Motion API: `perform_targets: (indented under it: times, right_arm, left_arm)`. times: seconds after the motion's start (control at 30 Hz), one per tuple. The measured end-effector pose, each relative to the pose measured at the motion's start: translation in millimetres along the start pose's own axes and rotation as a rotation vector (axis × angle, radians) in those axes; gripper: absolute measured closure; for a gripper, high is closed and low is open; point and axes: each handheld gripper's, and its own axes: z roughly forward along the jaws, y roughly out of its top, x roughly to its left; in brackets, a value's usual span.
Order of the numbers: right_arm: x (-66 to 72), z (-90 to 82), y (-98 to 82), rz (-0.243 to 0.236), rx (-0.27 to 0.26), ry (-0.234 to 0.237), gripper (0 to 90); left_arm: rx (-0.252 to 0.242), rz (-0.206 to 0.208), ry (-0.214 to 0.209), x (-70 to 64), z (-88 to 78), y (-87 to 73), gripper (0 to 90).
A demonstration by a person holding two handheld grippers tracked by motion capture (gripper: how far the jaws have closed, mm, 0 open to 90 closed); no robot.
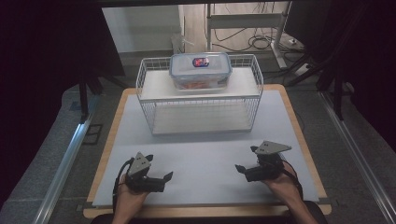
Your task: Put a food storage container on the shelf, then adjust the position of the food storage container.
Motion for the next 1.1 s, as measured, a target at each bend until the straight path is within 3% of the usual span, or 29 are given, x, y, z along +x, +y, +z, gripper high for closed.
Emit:
perform_targets:
  times: [0.23, 0.47, 0.5, 0.57, 0.63, 0.67, 0.7, 0.73, 0.77, 0.8, 0.83, 1.0, 1.1]
  right_arm:
    - [-0.9, -1.7, 1.2, 0.009, 0.019, -0.03, 3.1]
    - [-3.6, -7.0, 1.3, 0.039, 0.054, -0.017, 1.4]
    - [-5.3, -10.6, 0.9, 0.055, 0.069, -0.041, 12.7]
    - [-8.9, -14.9, 0.3, 0.082, 0.099, -0.024, 32.8]
    - [-11.7, -20.0, -1.4, 0.094, 0.116, -0.037, 46.8]
    - [-11.7, -20.0, -1.4, 0.094, 0.116, -0.037, 46.8]
    - [-14.5, -26.5, -2.1, 0.102, 0.124, -0.068, 66.1]
    - [-14.5, -26.5, -2.1, 0.102, 0.124, -0.068, 66.1]
    - [-17.6, -33.7, -2.7, 0.098, 0.127, -0.087, 79.2]
    - [-19.0, -36.3, -3.1, 0.098, 0.129, -0.098, 84.6]
    - [-22.0, -40.6, -4.5, 0.092, 0.134, -0.11, 88.8]
    - [-32.3, -56.2, -14.2, 0.106, 0.137, -0.155, 89.5]
    - [-43.3, -75.6, -29.4, 0.153, 0.127, -0.204, 89.5]
  left_arm:
    - [0.0, 0.024, 0.011, -2.3, -0.2, 0.4, 2.5]
    - [0.003, 0.032, 0.016, -3.0, -0.3, 0.7, 2.5]
    - [0.006, 0.034, 0.017, -3.3, -0.2, 0.7, 2.5]
    - [0.008, 0.039, 0.018, -3.9, -0.3, 1.0, 2.5]
    - [0.007, 0.041, 0.017, -4.6, -0.7, 1.6, 2.5]
    - [0.007, 0.041, 0.017, -4.6, -0.7, 1.6, 2.5]
    - [0.006, 0.043, 0.019, -4.9, -1.1, 1.9, 2.5]
    - [0.005, 0.044, 0.019, -5.1, -1.3, 2.1, 2.5]
    - [0.005, 0.047, 0.02, -5.4, -1.3, 2.4, 2.5]
    - [0.007, 0.048, 0.025, -5.6, -1.0, 2.6, 2.5]
    - [0.008, 0.049, 0.025, -5.8, -0.8, 2.7, 2.5]
    - [0.008, 0.065, 0.028, -7.8, -0.8, 4.1, 2.5]
    - [0.008, 0.065, 0.028, -8.0, -0.3, 4.6, 2.5]
